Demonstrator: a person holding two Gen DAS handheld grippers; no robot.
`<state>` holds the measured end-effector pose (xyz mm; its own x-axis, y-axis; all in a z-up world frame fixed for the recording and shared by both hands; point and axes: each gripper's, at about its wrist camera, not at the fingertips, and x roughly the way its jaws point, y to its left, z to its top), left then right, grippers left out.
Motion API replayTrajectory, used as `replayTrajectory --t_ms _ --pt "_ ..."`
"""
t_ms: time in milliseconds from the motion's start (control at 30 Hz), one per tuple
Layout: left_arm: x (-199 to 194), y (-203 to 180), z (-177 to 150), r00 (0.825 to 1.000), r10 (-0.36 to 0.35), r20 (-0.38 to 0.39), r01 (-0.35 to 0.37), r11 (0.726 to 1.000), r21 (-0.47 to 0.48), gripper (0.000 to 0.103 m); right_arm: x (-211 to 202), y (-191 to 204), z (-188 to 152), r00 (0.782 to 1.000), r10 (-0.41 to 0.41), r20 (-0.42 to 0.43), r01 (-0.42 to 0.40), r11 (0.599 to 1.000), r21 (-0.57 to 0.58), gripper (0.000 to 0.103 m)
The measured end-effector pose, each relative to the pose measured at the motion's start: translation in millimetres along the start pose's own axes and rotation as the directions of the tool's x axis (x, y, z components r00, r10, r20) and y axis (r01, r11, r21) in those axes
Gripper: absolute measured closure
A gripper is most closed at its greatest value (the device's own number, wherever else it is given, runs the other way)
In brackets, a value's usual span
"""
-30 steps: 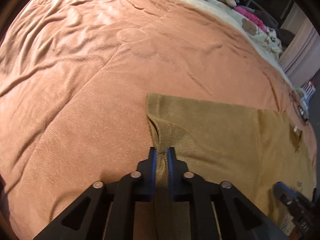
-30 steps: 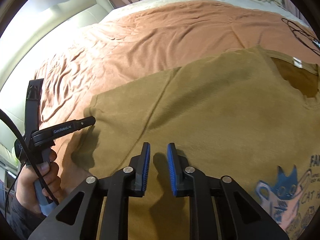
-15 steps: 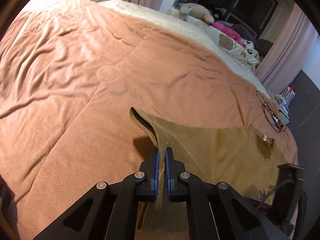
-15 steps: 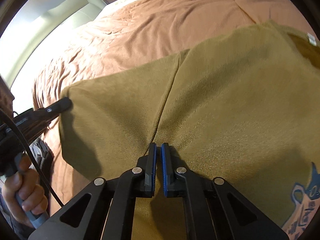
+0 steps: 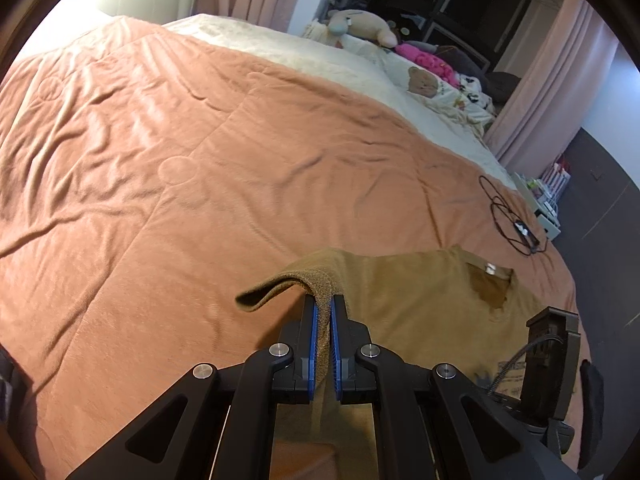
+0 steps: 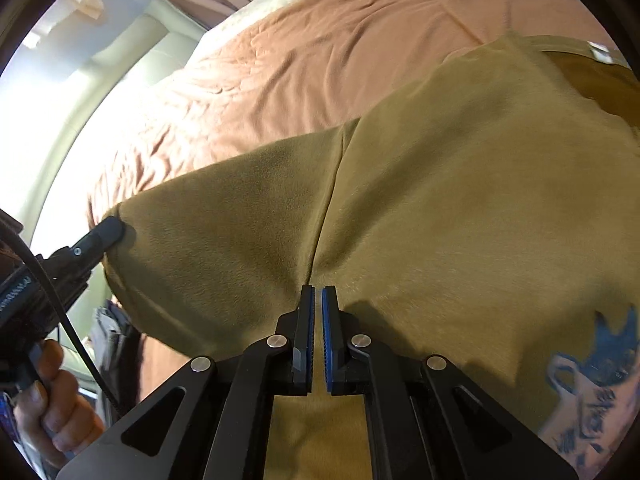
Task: Fold small clothes
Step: 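Fold the held side edge over toward the collar and open the left gripper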
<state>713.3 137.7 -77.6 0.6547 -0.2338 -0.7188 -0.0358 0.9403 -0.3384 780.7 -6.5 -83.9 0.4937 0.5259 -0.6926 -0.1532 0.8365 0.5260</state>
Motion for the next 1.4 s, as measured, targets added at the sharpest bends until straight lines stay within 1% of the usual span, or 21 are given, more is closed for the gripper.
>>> replayTrajectory --t_ms 67,100,133,167,233,333,467,700,967,1067,1133,1200,1233,1267,1333,1400 --pt "-1.0 -10.2 -0.1 1.000 -0.007 -0.003 0.007 1.000 0.007 0.097 -13.5 -1.5 -0.5 1.000 -0.019 0.018 0.019 1.000 -0.012 0.082" --pt "-1.4 -15.2 -0.5 1.000 -0.010 -0.005 0.010 1.000 0.010 0.097 -21.2 -3.9 -1.8 0.999 -0.017 0.032 0.018 1.000 -0.015 0.058" --pt "-1.6 -20.8 -1.2 1.000 -0.013 -0.008 0.013 1.000 0.015 0.097 -29.7 -3.9 -3.7 0.999 -0.015 0.051 0.016 1.000 -0.019 0.040" --pt "-1.9 -26.3 -1.9 1.000 -0.016 -0.010 0.016 1.000 0.021 0.097 -37.4 -5.1 -5.6 0.997 -0.014 0.070 0.016 1.000 -0.026 0.038" --pt "-3.1 -35.5 -3.0 1.000 -0.022 -0.013 0.023 0.999 0.036 0.097 -49.7 -8.0 -9.7 0.996 -0.021 0.089 0.025 0.999 -0.036 0.038" --pt "-4.2 -49.9 -5.9 0.999 -0.033 -0.021 0.034 0.998 0.047 0.097 -62.5 -14.1 -15.3 0.995 -0.031 0.096 0.032 0.999 -0.016 0.038" --pt "-0.4 -68.9 -11.5 0.999 -0.023 -0.039 0.026 0.997 0.078 0.097 -82.5 -25.2 -24.5 0.992 -0.030 0.123 0.028 1.000 0.012 0.038" --pt "14.1 -105.1 -26.8 0.997 -0.017 -0.077 0.027 0.991 0.130 0.097 -111.9 -41.0 -38.1 0.990 -0.032 0.139 0.028 0.999 0.027 0.038" --pt "32.2 -141.5 -45.2 0.993 -0.019 -0.117 0.039 0.984 0.174 0.097 -144.7 -71.4 -51.1 0.986 -0.025 0.165 0.014 0.998 0.067 0.038" --pt "40.0 -152.9 -52.8 0.989 -0.020 -0.145 0.048 0.979 0.197 0.097 -150.2 -80.6 -56.6 0.986 -0.028 0.162 0.014 0.996 0.086 0.038" --pt "47.9 -161.7 -59.9 0.982 -0.012 -0.188 0.057 0.970 0.237 0.097 -151.2 -84.7 -58.9 0.987 -0.029 0.155 0.015 0.996 0.093 0.038" --pt "51.6 -165.6 -65.6 0.978 0.006 -0.211 0.051 0.962 0.268 0.090 -151.8 -87.1 -59.9 0.988 -0.027 0.149 0.012 0.994 0.106 0.038" --pt "51.8 -166.0 -67.1 0.976 0.007 -0.217 0.053 0.961 0.270 0.079 -151.8 -87.7 -59.6 0.989 -0.028 0.146 0.012 0.994 0.109 0.037" --pt "50.6 -164.6 -67.0 0.977 0.006 -0.215 0.052 0.963 0.264 0.060 -151.3 -88.9 -58.8 0.990 -0.030 0.141 0.015 0.994 0.111 0.036" --pt "44.0 -158.7 -64.5 0.984 0.011 -0.181 0.036 0.967 0.252 0.046 -151.0 -87.3 -58.0 0.990 -0.033 0.138 0.019 0.994 0.107 0.032" --pt "36.3 -148.2 -60.0 0.988 0.031 -0.153 0.007 0.970 0.242 0.045 -150.0 -81.5 -57.6 0.990 -0.042 0.136 0.030 0.996 0.088 0.032"
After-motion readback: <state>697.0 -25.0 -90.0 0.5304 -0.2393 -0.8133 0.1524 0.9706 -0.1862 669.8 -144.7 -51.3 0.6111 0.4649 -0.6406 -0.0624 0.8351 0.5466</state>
